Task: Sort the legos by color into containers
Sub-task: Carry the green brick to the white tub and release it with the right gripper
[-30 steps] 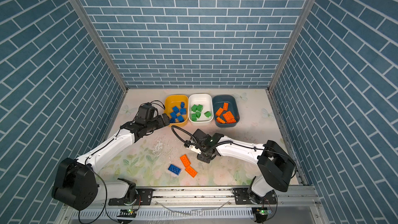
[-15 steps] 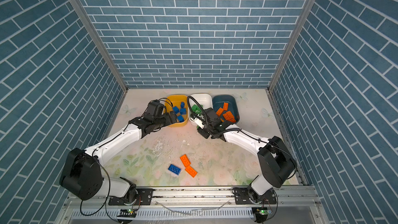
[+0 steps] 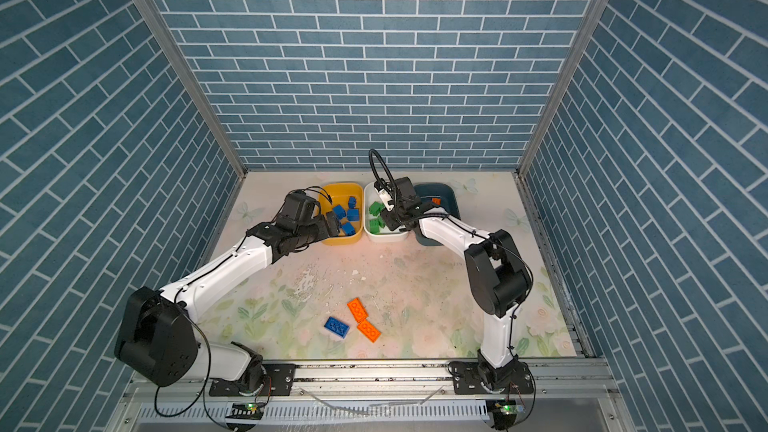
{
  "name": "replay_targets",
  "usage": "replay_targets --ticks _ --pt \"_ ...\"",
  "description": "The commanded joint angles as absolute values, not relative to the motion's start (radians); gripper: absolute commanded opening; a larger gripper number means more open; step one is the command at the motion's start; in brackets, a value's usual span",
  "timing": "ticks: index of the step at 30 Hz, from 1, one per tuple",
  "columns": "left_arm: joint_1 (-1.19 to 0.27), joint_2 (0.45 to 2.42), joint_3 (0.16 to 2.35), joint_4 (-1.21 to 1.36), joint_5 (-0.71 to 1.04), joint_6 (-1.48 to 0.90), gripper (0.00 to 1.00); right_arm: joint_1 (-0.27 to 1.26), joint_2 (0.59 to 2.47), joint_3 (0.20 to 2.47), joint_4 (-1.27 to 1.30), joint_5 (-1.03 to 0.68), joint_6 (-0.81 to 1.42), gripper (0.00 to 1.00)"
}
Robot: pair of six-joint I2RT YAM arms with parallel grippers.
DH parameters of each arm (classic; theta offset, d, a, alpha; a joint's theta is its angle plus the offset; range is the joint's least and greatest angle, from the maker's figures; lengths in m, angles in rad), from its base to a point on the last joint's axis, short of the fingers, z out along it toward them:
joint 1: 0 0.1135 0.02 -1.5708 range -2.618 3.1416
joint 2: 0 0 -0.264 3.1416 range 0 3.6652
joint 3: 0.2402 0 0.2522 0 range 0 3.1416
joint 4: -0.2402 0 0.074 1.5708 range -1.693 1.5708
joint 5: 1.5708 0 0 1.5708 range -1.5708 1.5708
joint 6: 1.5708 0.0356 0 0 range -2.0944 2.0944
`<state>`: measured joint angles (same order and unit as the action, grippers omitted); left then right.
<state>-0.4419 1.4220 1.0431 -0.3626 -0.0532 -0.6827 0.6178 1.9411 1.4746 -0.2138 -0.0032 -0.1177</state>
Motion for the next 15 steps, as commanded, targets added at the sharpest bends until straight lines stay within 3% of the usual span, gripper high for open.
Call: replay_targets --ticks 1,9,15 --pt "-0.442 1.399 1.060 -0.405 -0.076 -0.683 0.99 0.614 2.022 1.602 -0.303 0.011 -0.069 0.36" --pt "-0.440 1.389 1.034 -0.409 -0.078 -0.685 0.99 0.614 2.160 1.808 -0.417 0.112 -0.021 0.52" --pt "-0.438 1.420 1.058 -0.407 -0.058 -0.679 0.99 0.615 2.070 1.731 -0.383 0.079 -0.011 0.75"
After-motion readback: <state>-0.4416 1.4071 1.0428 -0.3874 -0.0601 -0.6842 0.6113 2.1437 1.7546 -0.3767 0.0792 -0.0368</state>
